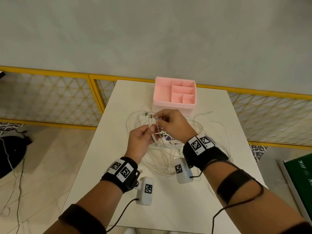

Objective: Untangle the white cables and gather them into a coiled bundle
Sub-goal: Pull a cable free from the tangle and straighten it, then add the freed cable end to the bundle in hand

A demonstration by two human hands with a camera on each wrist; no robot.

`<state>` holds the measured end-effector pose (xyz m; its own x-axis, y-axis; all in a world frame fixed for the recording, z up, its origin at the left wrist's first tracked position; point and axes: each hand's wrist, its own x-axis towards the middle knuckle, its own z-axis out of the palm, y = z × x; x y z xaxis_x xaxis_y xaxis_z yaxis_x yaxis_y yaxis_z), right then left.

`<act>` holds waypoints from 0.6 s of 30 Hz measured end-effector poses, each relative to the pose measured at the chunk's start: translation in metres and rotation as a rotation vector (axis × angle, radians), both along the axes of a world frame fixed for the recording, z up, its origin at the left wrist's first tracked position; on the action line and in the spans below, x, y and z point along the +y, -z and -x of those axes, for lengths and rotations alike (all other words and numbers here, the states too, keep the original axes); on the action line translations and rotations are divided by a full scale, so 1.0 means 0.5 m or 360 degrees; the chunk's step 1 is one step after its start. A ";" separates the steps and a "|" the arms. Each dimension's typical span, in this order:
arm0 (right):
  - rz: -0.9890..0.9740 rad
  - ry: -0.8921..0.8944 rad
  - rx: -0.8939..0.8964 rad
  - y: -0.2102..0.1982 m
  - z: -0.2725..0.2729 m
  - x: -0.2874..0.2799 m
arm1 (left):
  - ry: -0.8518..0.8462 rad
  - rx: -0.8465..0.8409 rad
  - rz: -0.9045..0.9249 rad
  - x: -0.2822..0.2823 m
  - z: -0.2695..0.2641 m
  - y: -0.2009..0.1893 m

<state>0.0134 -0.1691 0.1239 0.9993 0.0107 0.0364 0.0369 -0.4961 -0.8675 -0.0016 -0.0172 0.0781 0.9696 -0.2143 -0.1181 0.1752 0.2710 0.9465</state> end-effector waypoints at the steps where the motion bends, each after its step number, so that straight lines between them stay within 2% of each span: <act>1: -0.0044 0.0026 0.0008 0.001 -0.001 0.004 | 0.0017 0.0005 0.0019 0.001 0.002 0.000; 8: -0.0328 0.0059 -0.0022 0.008 0.003 0.013 | 0.0106 0.0062 0.0029 0.001 0.011 0.006; 13: -0.0162 -0.0177 0.0134 0.005 0.015 0.013 | 0.0203 0.0010 -0.0146 -0.008 0.017 0.007; 16: 0.0021 -0.0225 0.0111 0.012 0.016 0.007 | 0.0218 0.0113 -0.0092 -0.016 0.018 0.007; 18: -0.0018 -0.0234 0.0120 0.015 0.020 0.003 | 0.0208 0.0200 -0.0044 -0.017 0.024 0.009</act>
<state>0.0034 -0.1677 0.1162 0.9868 0.1572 -0.0379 0.0429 -0.4805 -0.8759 -0.0137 -0.0256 0.0739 0.9109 -0.3326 -0.2441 0.3245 0.2125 0.9217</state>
